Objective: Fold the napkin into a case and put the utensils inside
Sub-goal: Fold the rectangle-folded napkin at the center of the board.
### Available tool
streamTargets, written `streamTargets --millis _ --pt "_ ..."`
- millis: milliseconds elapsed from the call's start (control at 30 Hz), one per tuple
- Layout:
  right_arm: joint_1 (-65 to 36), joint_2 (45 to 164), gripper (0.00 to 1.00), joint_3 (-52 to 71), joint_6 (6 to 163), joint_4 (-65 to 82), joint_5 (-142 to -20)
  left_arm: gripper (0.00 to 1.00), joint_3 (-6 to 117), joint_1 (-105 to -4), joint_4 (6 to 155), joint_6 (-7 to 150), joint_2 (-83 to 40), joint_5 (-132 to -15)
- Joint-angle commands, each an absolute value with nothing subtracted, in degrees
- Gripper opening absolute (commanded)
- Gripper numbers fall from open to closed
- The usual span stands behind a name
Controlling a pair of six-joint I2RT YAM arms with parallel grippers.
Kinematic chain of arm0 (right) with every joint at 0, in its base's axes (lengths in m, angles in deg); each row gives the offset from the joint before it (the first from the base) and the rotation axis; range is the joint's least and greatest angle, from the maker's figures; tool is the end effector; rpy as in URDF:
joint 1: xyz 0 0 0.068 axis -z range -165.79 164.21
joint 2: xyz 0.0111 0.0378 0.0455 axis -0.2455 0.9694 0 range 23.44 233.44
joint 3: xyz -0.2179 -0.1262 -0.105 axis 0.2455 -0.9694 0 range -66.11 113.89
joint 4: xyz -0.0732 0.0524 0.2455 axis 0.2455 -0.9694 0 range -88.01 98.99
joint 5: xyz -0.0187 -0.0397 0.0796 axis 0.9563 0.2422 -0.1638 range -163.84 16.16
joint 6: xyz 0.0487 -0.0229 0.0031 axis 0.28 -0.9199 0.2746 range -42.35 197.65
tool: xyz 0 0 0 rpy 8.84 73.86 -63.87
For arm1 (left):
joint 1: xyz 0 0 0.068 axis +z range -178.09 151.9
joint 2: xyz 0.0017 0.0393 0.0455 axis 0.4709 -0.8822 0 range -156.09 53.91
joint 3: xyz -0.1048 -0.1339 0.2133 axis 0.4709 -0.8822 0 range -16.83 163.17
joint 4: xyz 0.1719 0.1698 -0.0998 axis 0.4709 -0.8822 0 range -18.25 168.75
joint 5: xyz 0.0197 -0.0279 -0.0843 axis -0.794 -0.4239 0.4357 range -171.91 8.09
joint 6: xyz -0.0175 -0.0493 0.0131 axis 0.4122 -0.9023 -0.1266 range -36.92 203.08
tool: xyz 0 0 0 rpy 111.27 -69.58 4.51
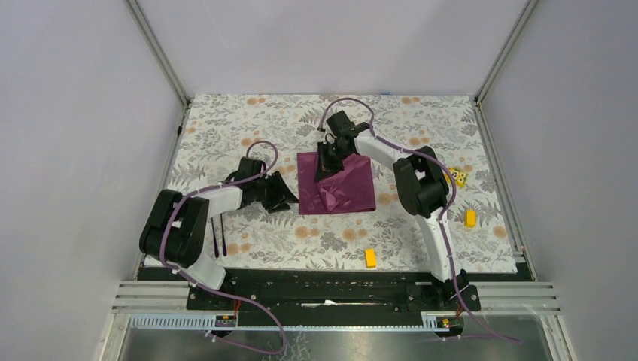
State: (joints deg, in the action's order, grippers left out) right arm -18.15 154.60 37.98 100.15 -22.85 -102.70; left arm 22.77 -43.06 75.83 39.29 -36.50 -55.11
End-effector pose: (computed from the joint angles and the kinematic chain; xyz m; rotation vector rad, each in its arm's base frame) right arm 0.4078 0.2786 0.1642 -0.4287 2.6996 0.9724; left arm 0.2720 -0.0892 0.1402 -0.4588 2.6155 -0.9751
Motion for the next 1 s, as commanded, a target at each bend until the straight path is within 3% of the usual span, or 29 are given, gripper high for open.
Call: streamTargets --millis 0,467,967 --pt "-19.8 155.1 0.00 41.0 101.7 -21.6 -105.3 0.48 21.6 -43.4 79.6 38.6 -37.4 -53.9" --pt "-21.5 157.3 0.00 44.0 102.7 -21.7 -105.6 0.34 21.9 -44.8 80.4 38.6 -39.8 -53.5" --pt "-22.2 160.2 0.00 46.4 103.2 -21.6 -106.4 0.28 21.3 -45.3 80.6 38.6 -40.5 -54.1"
